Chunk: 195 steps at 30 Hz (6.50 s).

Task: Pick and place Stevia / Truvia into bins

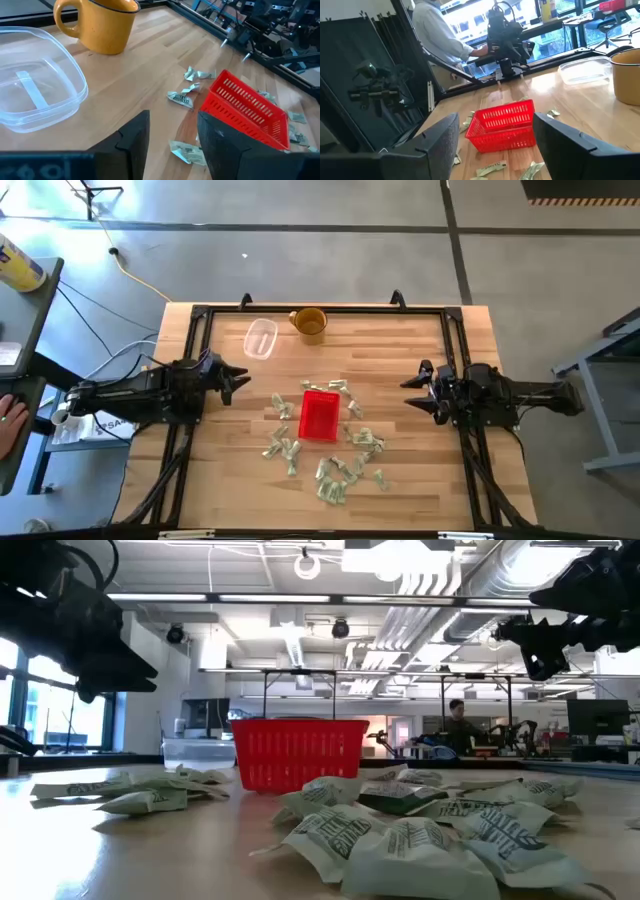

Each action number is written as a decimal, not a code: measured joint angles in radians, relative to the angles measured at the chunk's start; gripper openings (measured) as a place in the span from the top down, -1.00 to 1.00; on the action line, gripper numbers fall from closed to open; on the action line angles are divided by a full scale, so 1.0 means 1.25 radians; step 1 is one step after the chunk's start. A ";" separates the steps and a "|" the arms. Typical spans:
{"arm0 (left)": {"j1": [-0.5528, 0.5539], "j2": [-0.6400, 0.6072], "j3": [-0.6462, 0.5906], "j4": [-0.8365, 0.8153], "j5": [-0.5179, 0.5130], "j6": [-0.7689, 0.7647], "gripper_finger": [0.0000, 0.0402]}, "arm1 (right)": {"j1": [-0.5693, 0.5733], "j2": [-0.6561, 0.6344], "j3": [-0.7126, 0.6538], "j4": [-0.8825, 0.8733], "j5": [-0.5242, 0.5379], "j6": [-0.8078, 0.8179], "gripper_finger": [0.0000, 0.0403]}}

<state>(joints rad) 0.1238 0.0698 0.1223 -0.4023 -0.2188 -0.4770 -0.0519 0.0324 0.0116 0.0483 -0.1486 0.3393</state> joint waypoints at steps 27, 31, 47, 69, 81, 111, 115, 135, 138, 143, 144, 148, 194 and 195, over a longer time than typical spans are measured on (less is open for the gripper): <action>0.000 0.000 0.000 0.000 0.000 0.000 0.00 | 0.000 0.000 0.000 0.000 0.000 0.000 -0.21; 0.000 0.000 0.000 0.000 0.000 0.000 0.00 | 0.000 0.000 0.000 0.000 0.000 0.000 -0.21; 0.000 0.000 0.000 0.000 0.000 0.000 0.00 | 0.000 0.000 0.000 0.000 0.000 0.000 -0.21; 0.000 0.000 0.000 0.000 0.000 0.000 0.00 | 0.000 0.000 0.000 0.000 0.000 0.000 -0.21; 0.000 0.000 -0.001 0.012 -0.037 0.001 0.00 | 0.000 0.000 0.000 0.000 0.000 0.000 -0.21; 0.000 0.000 -0.002 0.276 -0.231 0.043 0.00 | -0.003 0.000 0.000 0.116 0.276 -0.315 -0.21; 0.000 0.000 -0.002 0.302 -0.237 0.014 0.00 | -0.003 0.000 0.000 0.247 0.313 -0.288 -0.21; 0.000 0.000 -0.002 0.335 -0.247 -0.364 0.00 | -0.002 0.000 0.000 0.409 0.514 0.057 -0.21; 0.000 0.000 -0.002 0.335 -0.248 -0.329 0.00 | -0.002 0.000 0.000 0.418 0.507 0.114 -0.21; 0.000 0.000 -0.002 0.334 -0.246 -0.335 0.00 | -0.002 0.000 0.000 0.444 0.447 0.196 -0.21; 0.000 0.000 -0.002 0.334 -0.239 -0.345 0.00 | -0.002 0.000 0.000 0.454 0.443 0.201 -0.21; 0.000 0.000 -0.002 0.332 -0.190 -0.395 0.00 | -0.002 0.000 0.000 0.485 0.408 0.288 -0.21; 0.000 1.027 0.542 -0.192 0.234 -0.501 -0.08 | -0.190 0.436 0.455 -0.623 0.272 0.478 -0.21; 0.000 1.041 0.558 -0.221 0.225 -0.501 -0.13 | -0.190 0.436 0.455 -0.623 0.274 0.475 -0.21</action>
<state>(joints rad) 0.1238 1.3713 0.8201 -0.6779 0.0627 -1.1038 -0.2890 0.5770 0.5808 -0.7301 0.1937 0.9330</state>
